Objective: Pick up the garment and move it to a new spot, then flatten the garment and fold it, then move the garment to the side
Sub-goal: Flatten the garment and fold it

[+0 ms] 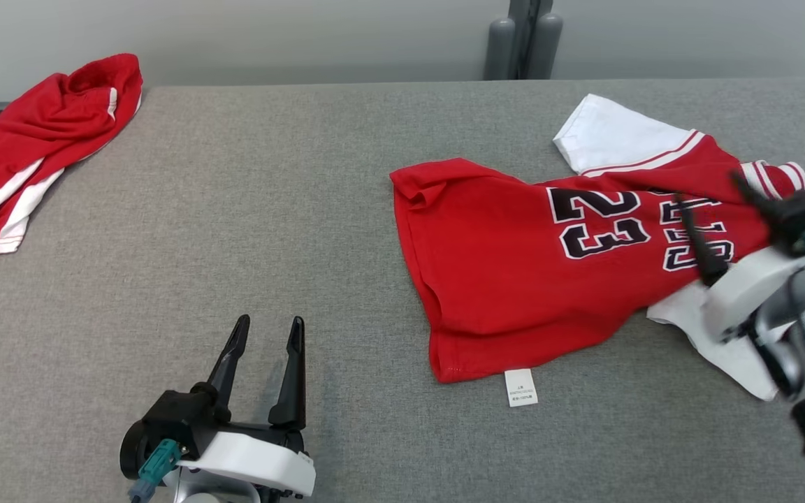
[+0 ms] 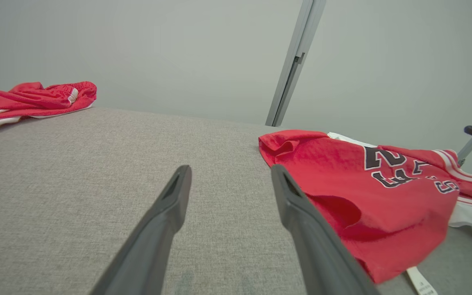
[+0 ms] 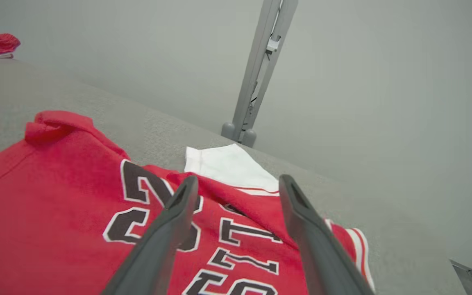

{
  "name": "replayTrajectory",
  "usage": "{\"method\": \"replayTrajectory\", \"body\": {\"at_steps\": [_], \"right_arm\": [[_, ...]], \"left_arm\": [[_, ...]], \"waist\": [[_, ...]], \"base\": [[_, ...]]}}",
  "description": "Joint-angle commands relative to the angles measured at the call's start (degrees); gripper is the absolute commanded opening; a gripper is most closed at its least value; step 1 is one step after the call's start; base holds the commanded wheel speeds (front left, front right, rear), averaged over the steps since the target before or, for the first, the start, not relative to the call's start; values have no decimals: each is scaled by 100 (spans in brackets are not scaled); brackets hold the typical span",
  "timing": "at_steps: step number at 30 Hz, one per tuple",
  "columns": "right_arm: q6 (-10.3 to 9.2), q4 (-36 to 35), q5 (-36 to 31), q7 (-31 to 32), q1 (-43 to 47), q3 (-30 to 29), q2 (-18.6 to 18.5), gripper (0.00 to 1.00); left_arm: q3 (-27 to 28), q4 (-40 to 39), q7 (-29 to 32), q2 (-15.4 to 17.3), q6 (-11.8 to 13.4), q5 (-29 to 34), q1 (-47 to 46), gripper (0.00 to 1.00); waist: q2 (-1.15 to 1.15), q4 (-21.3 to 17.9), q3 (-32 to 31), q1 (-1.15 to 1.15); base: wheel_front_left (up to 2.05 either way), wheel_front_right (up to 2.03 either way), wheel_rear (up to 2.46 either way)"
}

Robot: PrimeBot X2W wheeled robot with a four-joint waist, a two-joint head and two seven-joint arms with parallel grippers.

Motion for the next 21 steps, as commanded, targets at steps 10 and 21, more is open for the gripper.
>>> {"method": "replayTrajectory", "body": {"at_steps": [10, 21], "right_arm": [[-1, -2018, 919, 90, 1202, 1867, -3, 100], [-1, -2160, 1100, 332, 886, 3417, -214, 100]], "left_arm": [[1, -49, -13, 20, -9, 45, -76, 100], [-25, -49, -12, 19, 3, -11, -192, 100]], "waist": [[0, 38, 58, 0], [0, 251, 227, 0]], "base": [[0, 0, 0], [0, 0, 0]]}}
